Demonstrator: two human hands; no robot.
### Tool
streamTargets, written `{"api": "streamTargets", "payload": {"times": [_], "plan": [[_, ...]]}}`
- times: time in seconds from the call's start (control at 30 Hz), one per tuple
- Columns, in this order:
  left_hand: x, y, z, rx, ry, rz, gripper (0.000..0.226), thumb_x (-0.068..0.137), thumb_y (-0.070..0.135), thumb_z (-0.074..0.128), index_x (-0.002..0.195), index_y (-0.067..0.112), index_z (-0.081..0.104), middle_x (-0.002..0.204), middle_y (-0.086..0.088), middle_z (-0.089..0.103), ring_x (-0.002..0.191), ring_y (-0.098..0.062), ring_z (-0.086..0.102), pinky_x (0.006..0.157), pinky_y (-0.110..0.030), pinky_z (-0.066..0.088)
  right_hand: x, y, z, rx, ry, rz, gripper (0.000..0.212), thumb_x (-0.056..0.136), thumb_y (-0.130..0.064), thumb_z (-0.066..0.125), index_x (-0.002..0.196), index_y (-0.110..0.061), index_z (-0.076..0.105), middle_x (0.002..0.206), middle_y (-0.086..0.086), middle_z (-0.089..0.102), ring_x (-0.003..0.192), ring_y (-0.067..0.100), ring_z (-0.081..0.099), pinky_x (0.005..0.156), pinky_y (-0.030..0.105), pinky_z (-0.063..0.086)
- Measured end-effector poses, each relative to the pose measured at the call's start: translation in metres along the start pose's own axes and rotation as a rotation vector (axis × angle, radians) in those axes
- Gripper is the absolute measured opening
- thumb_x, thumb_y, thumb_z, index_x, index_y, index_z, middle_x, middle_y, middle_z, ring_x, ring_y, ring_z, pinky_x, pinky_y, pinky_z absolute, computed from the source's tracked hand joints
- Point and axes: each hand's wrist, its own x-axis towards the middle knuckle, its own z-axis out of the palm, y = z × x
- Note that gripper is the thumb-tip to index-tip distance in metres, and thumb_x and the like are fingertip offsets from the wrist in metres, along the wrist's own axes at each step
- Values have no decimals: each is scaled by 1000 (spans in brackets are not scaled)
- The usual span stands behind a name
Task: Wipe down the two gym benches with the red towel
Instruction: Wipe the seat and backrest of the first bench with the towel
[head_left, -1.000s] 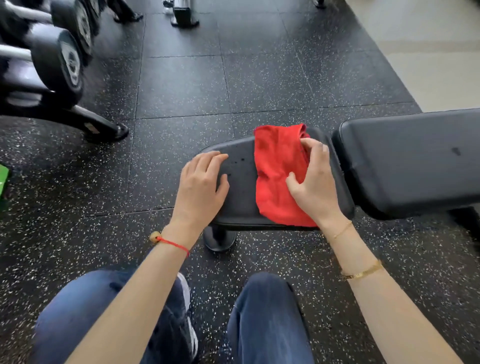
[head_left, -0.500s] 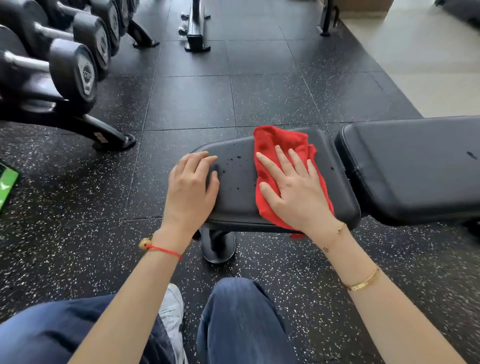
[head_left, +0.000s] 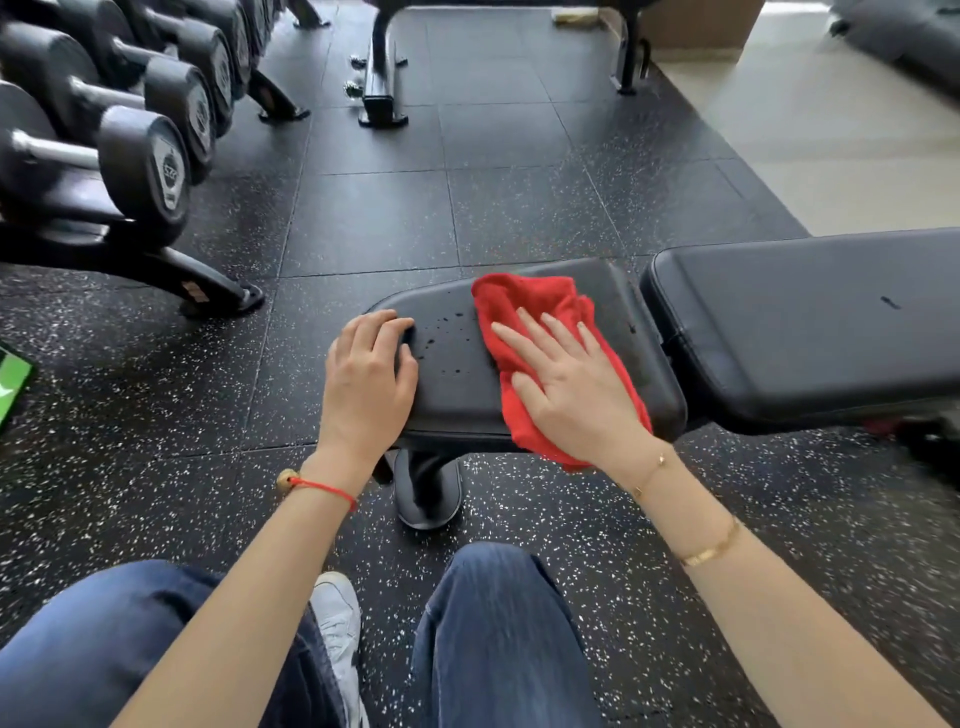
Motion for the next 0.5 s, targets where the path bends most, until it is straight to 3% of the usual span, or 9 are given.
{"api": "streamTargets", "payload": {"times": [0.13,0.27,0.5], "plan": [[0,0,0,10,-10,2,32,97,16,49,127,9,59,134,-8,56,130,-27,44,108,-42,34,-1,47,-10,-18,13,177,55,97,-32,35,151,-38,26,161,-4,20,149,20,17,121,44,8],[0,1,1,23,-18,-1,33,97,16,48,127,9,59,134,-9,55,130,-28,44,108,-42,33,44,57,-18,-25,-30,368,55,101,-29,31,154,-34,18,164,2,8,150,25,10,121,47,3],[-2,-1,2,6,-6,1,32,97,14,49,127,8,60,134,-10,56,129,-29,46,109,-44,36,-10,6,-1,4,6,17,55,96,-36,34,150,-42,24,161,-8,19,149,17,15,122,43,4]]}}
